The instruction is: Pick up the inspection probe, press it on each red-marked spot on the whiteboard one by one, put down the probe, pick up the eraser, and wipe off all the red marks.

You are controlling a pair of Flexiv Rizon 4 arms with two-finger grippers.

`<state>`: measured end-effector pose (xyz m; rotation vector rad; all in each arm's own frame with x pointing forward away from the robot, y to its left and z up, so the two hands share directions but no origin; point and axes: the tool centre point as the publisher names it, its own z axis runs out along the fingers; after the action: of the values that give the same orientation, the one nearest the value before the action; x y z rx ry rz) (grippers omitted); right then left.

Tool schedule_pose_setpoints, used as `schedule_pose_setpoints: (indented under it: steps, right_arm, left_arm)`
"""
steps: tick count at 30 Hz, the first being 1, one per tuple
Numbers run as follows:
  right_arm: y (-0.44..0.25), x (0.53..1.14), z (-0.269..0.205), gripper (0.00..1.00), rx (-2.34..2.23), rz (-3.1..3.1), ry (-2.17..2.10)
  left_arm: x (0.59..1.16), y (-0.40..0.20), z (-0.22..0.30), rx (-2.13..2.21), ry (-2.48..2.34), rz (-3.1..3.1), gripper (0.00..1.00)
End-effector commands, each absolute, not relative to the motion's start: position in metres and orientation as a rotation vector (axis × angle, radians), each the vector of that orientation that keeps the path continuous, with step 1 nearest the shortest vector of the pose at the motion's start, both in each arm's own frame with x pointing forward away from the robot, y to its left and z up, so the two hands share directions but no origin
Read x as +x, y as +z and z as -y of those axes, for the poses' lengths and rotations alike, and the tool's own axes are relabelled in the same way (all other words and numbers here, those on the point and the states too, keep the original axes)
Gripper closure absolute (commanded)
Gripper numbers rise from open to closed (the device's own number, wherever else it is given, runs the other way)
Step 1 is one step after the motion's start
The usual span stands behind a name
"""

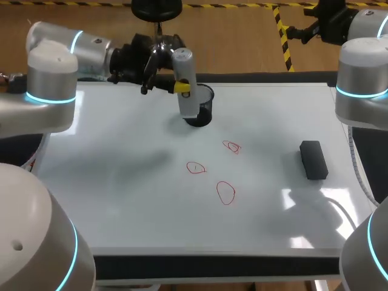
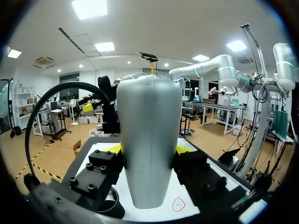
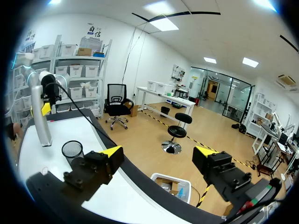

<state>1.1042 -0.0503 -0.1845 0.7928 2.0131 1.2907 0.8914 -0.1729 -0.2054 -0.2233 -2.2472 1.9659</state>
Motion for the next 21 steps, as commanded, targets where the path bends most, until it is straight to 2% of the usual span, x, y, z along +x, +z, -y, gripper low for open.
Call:
schedule_pose_setpoints:
  steps: [1, 21]
  right_arm:
    - [-0.184, 1.104, 0.050, 0.00, 0.793, -2.013, 1.291]
    - [-0.184, 1.104, 0.050, 0.00, 0.793, -2.013, 1.291]
  left_arm:
    - [0.878, -0.207, 0.170, -0.195, 1.988, 2.252, 1.00]
    - [0.845, -0.234, 0.176, -0.155, 1.948, 2.245, 1.00]
